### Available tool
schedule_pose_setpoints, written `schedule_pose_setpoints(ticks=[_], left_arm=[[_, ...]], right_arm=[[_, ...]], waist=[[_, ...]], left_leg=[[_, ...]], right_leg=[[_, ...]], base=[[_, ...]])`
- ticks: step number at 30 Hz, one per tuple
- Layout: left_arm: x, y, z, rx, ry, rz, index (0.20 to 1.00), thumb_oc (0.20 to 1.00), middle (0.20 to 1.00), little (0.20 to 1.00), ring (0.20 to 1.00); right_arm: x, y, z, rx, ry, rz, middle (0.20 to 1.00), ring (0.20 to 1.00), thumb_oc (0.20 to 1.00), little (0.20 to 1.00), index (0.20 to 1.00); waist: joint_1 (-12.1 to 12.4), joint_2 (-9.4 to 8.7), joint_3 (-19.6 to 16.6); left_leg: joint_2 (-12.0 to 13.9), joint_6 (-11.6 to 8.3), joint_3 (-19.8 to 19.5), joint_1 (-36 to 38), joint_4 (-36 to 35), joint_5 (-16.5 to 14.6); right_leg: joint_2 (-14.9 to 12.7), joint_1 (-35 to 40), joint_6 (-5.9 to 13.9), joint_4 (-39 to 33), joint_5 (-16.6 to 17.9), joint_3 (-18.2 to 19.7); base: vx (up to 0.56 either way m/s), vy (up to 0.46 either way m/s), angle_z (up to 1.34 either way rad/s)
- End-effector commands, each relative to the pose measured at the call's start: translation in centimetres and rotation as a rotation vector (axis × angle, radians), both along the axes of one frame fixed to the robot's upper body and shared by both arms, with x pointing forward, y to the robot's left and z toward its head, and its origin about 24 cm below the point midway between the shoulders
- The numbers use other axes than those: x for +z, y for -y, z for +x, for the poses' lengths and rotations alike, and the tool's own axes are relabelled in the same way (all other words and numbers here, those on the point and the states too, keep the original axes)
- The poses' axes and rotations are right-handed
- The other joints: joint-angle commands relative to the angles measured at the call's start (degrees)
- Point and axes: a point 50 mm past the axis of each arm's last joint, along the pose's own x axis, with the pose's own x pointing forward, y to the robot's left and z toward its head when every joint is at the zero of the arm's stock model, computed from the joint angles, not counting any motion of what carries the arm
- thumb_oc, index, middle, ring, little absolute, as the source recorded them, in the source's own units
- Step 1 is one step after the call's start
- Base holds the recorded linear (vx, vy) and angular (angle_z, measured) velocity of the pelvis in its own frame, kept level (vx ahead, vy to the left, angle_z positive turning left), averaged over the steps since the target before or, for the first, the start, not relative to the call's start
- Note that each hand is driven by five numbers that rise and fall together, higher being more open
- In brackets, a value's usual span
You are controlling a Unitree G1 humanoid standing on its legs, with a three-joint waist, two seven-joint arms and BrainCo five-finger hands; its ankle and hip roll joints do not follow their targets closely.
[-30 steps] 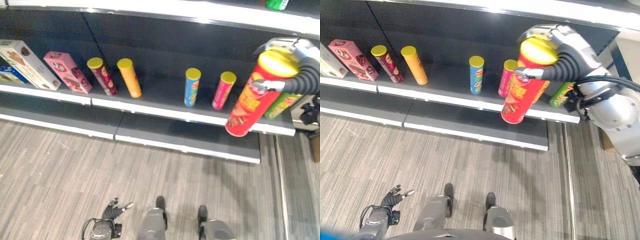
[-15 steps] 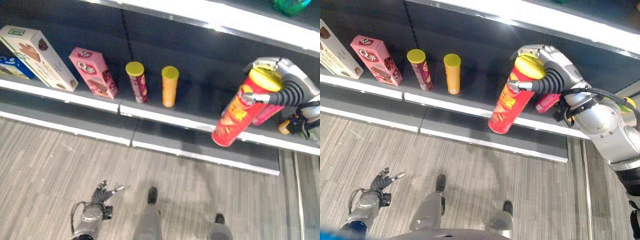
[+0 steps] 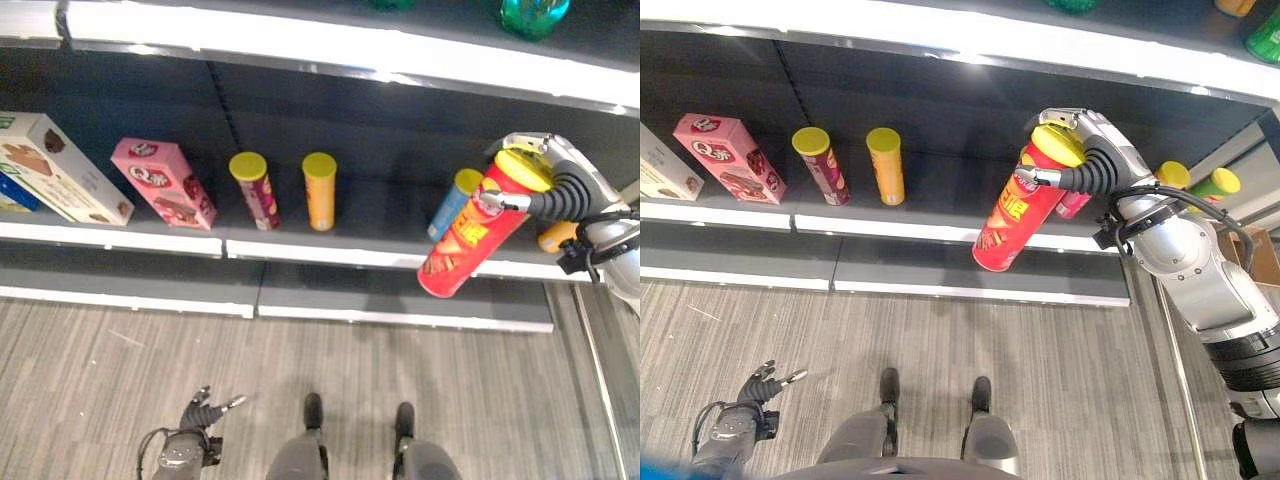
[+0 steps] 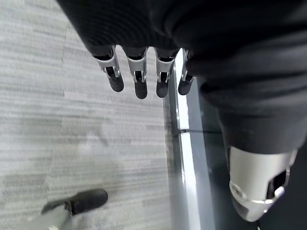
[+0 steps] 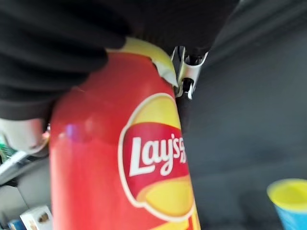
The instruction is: Put the goods on the table back onto the shelves and tidy them up.
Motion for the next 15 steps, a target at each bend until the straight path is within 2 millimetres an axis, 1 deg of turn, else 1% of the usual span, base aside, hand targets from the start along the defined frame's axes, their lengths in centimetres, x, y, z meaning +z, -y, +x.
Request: schedule_pose_setpoints(ticks=[1, 3, 6, 7, 8, 9, 10, 12, 14, 15], left_arm=[[0.6, -0.5, 0.8, -0.003, 0.031, 0.025, 1.0, 1.0, 1.0, 1.0, 1.0], [0.2, 0.1, 0.3, -0.004, 0.018, 0.01, 1.0, 1.0, 1.0, 1.0, 1.0], [-0.3, 0.5, -0.3, -0.005, -0.002, 0.003, 1.0, 1.0, 1.0, 1.0, 1.0], [-0.4, 0.8, -0.6, 0.006, 0.004, -0.005, 1.0, 1.0, 1.0, 1.0, 1.0], [-0.4, 0.8, -0.6, 0.007, 0.004, -0.005, 1.0, 1.0, 1.0, 1.0, 1.0], [-0.5, 1.0, -0.6, 0.008, 0.009, -0.009, 1.0, 1.0, 1.0, 1.0, 1.0], [-0.5, 1.0, -0.6, 0.009, 0.009, -0.009, 1.0, 1.0, 1.0, 1.0, 1.0], [-0.5, 1.2, -0.7, 0.007, 0.01, -0.013, 1.0, 1.0, 1.0, 1.0, 1.0], [-0.8, 1.4, -1.2, 0.015, 0.006, -0.023, 1.0, 1.0, 1.0, 1.0, 1.0], [-0.8, 1.4, -1.2, 0.015, 0.006, -0.023, 1.0, 1.0, 1.0, 1.0, 1.0]], right_arm=[[1.9, -1.4, 0.7, 0.042, 0.082, -0.005, 0.2, 0.2, 0.2, 0.2, 0.2], [1.0, -2.0, 1.4, 0.047, 0.054, -0.006, 0.2, 0.2, 0.2, 0.2, 0.2], [0.1, -2.2, 3.0, -0.014, 0.037, -0.069, 0.2, 0.2, 0.2, 0.2, 0.2], [-0.5, -2.0, 4.4, -0.083, 0.034, -0.097, 0.2, 0.2, 0.2, 0.2, 0.2], [-0.5, -2.0, 4.4, -0.082, 0.035, -0.097, 0.2, 0.2, 0.2, 0.2, 0.2], [-0.6, -1.9, 4.8, -0.104, 0.037, -0.098, 0.2, 0.2, 0.2, 0.2, 0.2], [-0.6, -1.9, 4.8, -0.103, 0.037, -0.098, 0.2, 0.2, 0.2, 0.2, 0.2], [-0.7, -1.7, 5.4, -0.136, 0.038, -0.113, 0.2, 0.2, 0.2, 0.2, 0.2], [-0.3, -0.8, 6.5, -0.207, 0.049, -0.133, 0.2, 0.2, 0.2, 0.2, 0.2], [-0.3, -0.9, 6.5, -0.206, 0.05, -0.133, 0.2, 0.2, 0.2, 0.2, 0.2]], waist=[[1.7, 1.46, -0.1], [2.3, 1.51, -0.3], [3.5, 1.7, -0.5], [5.0, 1.9, -0.5], [4.9, 1.92, -0.5], [5.5, 2.05, -0.4], [5.4, 2.07, -0.4], [6.4, 2.38, -0.4], [8.2, 2.99, 0.1], [8.1, 3.01, 0.1]], left_leg=[[1.4, -2.85, -2.4, 2.3, 1.1, -5.7], [1.6, -2.92, -2.5, 2.2, 1.0, -5.8], [1.8, -3.13, -3.3, 2.0, 0.5, -5.6], [1.9, -3.44, -4.2, 1.7, 0.0, -5.3], [1.9, -3.45, -4.2, 1.7, -0.1, -5.2], [2.0, -3.61, -4.5, 1.6, -0.2, -5.0], [2.0, -3.62, -4.6, 1.6, -0.2, -5.0], [2.0, -3.95, -5.4, 1.4, -0.7, -4.6], [2.1, -4.68, -7.0, 0.8, -1.3, -3.7], [2.1, -4.69, -7.1, 0.7, -1.3, -3.7]], right_leg=[[0.4, -2.2, 2.39, 4.7, -4.4, 3.1], [0.4, -1.9, 2.3, 4.1, -4.6, 2.6], [0.5, -1.6, 2.06, 3.3, -4.9, 1.7], [0.5, -1.2, 1.86, 2.8, -5.4, 0.6], [0.5, -1.2, 1.85, 2.8, -5.4, 0.5], [0.5, -1.1, 1.77, 2.8, -5.6, 0.0], [0.5, -1.1, 1.77, 2.8, -5.6, 0.0], [0.5, -0.9, 1.65, 2.8, -6.1, -1.0], [0.6, -0.3, 1.39, 2.8, -6.8, -3.6], [0.6, -0.3, 1.39, 2.8, -6.8, -3.7]], base=[[0.06, -0.068, 0.08], [0.06, -0.084, 0.04], [0.07, -0.124, 0.08], [0.08, -0.154, 0.16], [0.08, -0.155, 0.19], [0.02, -0.04, 0.3], [0.04, -0.071, 0.36], [0.07, -0.106, 0.33], [0.1, -0.16, 0.34], [0.04, -0.063, 0.57]])
